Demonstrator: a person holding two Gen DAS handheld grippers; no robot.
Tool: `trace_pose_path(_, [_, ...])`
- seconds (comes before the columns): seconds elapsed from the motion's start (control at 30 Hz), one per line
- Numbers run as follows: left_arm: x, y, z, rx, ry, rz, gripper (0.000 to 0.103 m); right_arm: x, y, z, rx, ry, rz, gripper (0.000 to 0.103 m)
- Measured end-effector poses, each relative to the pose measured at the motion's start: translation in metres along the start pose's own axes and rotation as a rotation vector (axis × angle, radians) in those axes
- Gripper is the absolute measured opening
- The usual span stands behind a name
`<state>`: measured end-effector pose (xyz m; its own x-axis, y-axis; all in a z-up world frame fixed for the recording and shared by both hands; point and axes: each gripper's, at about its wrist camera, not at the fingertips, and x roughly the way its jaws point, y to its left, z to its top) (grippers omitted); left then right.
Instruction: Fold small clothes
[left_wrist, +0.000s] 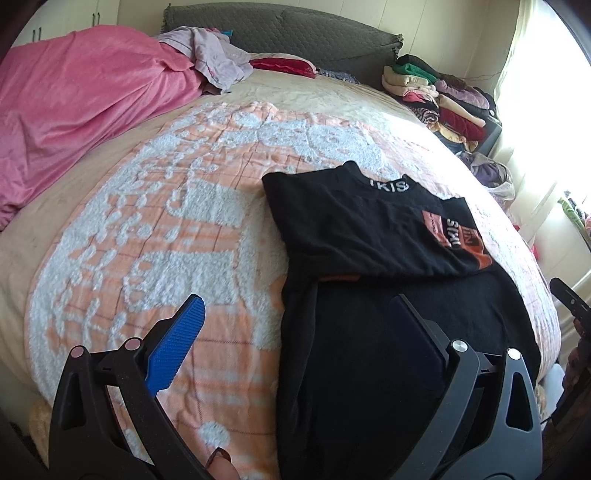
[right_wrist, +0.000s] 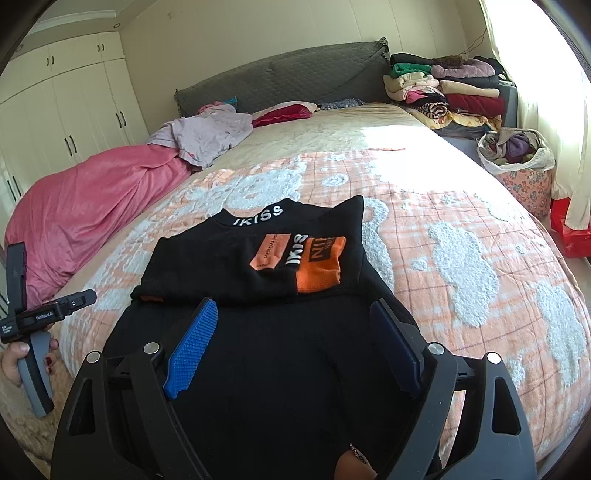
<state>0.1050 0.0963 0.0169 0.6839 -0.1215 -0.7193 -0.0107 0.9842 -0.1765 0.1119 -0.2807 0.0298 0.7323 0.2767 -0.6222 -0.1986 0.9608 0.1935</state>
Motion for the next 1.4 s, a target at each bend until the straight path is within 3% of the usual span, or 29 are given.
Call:
trace_pose_path(0.37, [-0.010, 0.024, -0.057, 0.000, 0.086, 0.029, 0.093, -0.021, 0.000, -0.042, -0.062, 0.067, -0.019, 0.084])
trace_pose_path(0.67, [-0.016, 0.022, -0.096, 0.011, 0.155, -0.024, 0.093, -0.030, -0.013, -0.076, -0.025, 0.114, -0.032, 0.084])
trace_pose_path(0.87, [-0.014, 0.015, -0.119, 0.010, 0.229, -0.106, 0.076, -0.033, -0.025, -0.094, -0.002, 0.160, -0.058, 0.084])
trace_pose_path(0.93, [-0.013, 0.015, -0.125, -0.002, 0.250, -0.124, 0.065, -0.034, -0.029, -0.099, 0.001, 0.176, -0.058, 0.084])
trace_pose_path(1.2, [-0.009, 0.013, -0.148, -0.040, 0.332, -0.188, 0.050, -0.040, -0.045, -0.119, 0.020, 0.217, -0.078, 0.084])
trace_pose_path(1.4, [0.000, 0.003, -0.163, -0.027, 0.398, -0.227, 0.048, -0.043, -0.052, -0.127, 0.027, 0.240, -0.088, 0.084])
